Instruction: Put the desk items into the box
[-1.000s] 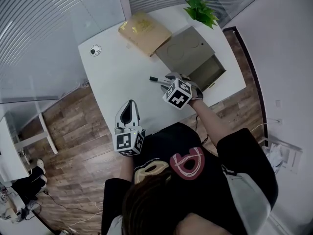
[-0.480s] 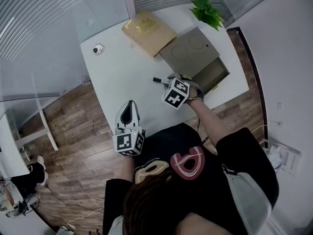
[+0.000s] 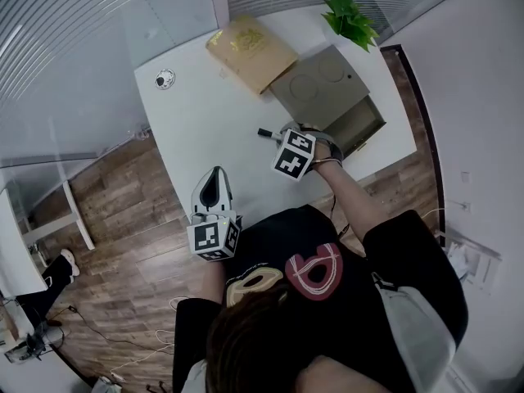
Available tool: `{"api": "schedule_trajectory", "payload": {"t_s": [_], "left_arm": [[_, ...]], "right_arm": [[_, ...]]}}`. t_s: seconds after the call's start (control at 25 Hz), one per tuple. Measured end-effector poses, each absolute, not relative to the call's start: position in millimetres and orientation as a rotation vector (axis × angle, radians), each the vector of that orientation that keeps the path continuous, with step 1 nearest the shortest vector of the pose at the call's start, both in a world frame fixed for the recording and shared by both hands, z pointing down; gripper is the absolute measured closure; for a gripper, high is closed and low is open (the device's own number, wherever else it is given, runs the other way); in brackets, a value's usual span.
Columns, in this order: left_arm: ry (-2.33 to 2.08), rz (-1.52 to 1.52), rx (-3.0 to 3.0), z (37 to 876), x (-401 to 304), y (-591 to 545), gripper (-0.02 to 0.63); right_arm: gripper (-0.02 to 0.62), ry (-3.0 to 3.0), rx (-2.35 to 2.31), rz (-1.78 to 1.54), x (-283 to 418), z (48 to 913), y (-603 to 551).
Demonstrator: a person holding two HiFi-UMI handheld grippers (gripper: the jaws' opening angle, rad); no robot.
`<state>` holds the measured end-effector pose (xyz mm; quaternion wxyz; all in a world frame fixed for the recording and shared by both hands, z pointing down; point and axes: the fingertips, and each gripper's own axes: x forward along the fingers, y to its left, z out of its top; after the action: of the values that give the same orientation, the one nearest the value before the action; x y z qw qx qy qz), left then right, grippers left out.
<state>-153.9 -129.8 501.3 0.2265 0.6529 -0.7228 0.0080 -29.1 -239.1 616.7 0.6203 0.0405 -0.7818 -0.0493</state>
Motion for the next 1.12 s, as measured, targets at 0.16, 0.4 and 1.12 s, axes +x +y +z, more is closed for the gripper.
{"api": "schedule_trajectory", "payload": {"t_s": [0.16, 0.4, 1.12], "left_arm": [[-1.993, 0.018, 1.809, 502, -154, -127, 0.589], [-1.991, 0.021, 1.82, 502, -152, -125, 0.589], [-1.962, 0.035, 1.902, 495, -138, -127, 0.589]], "right_arm": [[0.52, -1.789, 0.072, -0.126, -31, 616, -235], [0.523, -1.793, 0.075, -0.129, -31, 615, -235], [0.524, -2.032, 0.241, -0.024, -37, 558, -230]]}}
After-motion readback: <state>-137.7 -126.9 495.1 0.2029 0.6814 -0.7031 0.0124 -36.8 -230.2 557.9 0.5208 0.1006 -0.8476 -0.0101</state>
